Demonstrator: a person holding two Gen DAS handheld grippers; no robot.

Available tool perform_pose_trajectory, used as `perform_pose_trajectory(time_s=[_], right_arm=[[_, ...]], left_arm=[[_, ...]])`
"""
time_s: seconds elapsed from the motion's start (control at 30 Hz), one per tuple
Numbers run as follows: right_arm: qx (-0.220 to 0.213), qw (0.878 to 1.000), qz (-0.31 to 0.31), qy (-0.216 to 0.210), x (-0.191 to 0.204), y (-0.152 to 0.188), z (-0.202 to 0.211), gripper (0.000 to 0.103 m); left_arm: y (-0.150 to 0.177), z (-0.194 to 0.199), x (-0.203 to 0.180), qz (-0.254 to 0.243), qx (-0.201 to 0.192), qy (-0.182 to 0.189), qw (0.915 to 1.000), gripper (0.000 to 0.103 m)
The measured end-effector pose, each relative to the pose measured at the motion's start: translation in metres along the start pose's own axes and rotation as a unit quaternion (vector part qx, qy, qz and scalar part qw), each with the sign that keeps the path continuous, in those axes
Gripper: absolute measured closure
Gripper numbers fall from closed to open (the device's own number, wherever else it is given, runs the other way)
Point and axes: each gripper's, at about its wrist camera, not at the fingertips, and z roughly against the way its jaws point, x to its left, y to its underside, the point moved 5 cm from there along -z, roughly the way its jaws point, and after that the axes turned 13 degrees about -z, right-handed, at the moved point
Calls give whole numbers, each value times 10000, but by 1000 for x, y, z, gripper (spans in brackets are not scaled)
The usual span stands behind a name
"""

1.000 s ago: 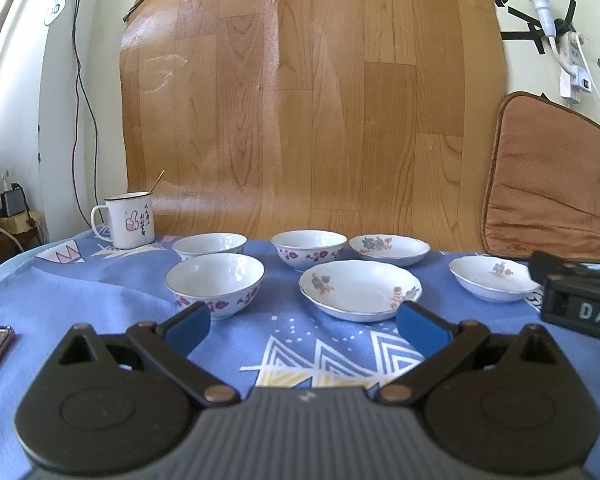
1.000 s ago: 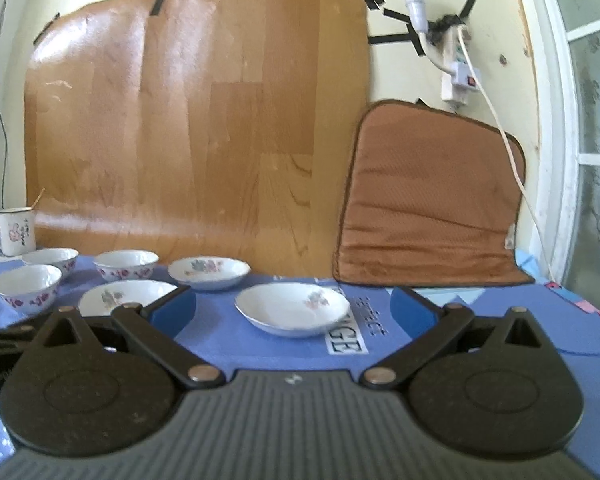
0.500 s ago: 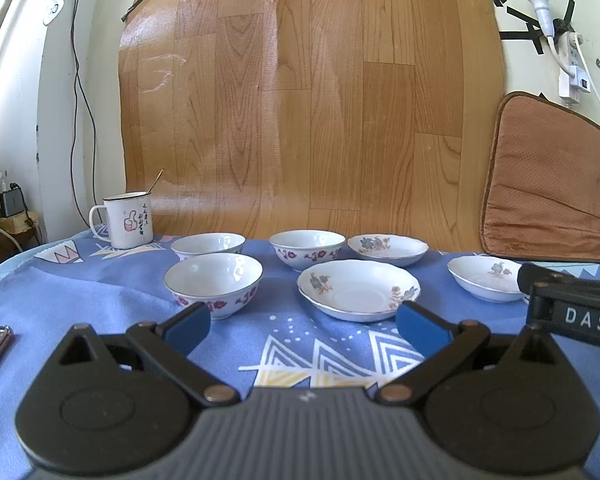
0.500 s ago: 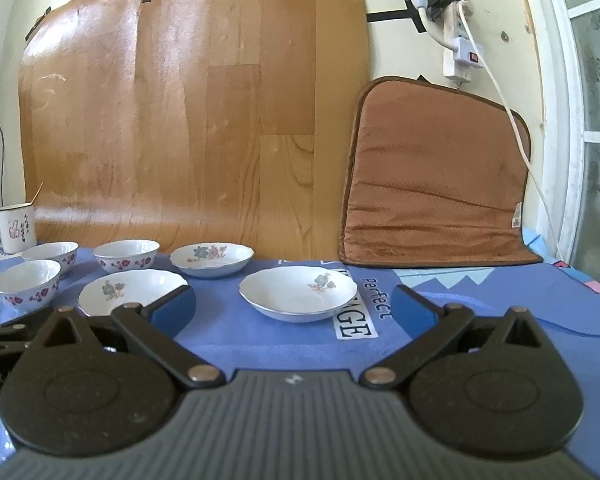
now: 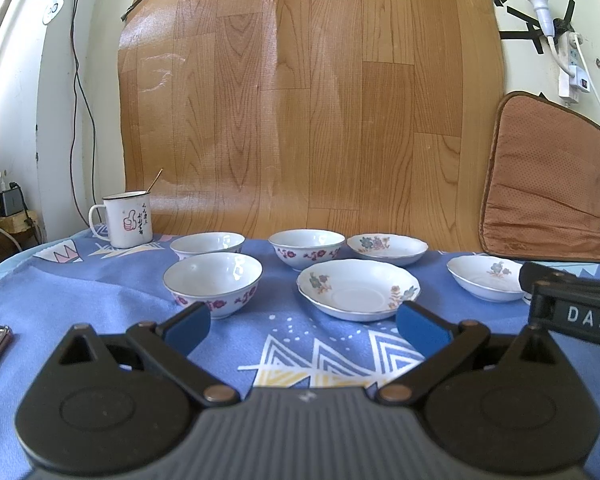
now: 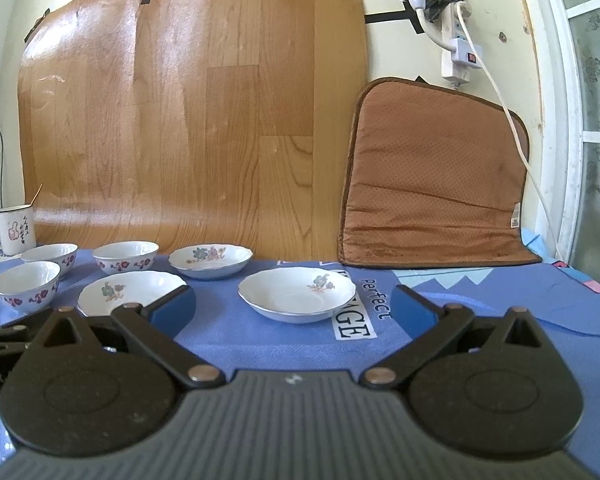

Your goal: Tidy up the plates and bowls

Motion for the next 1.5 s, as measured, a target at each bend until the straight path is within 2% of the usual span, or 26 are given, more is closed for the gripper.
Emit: perform_pose_trajectory(time_s=[1.5], right_arm=[[217,9994,14,-253,6,3,-1,0]], left_arm=[[2,-4,2,128,163,77,9998,0]])
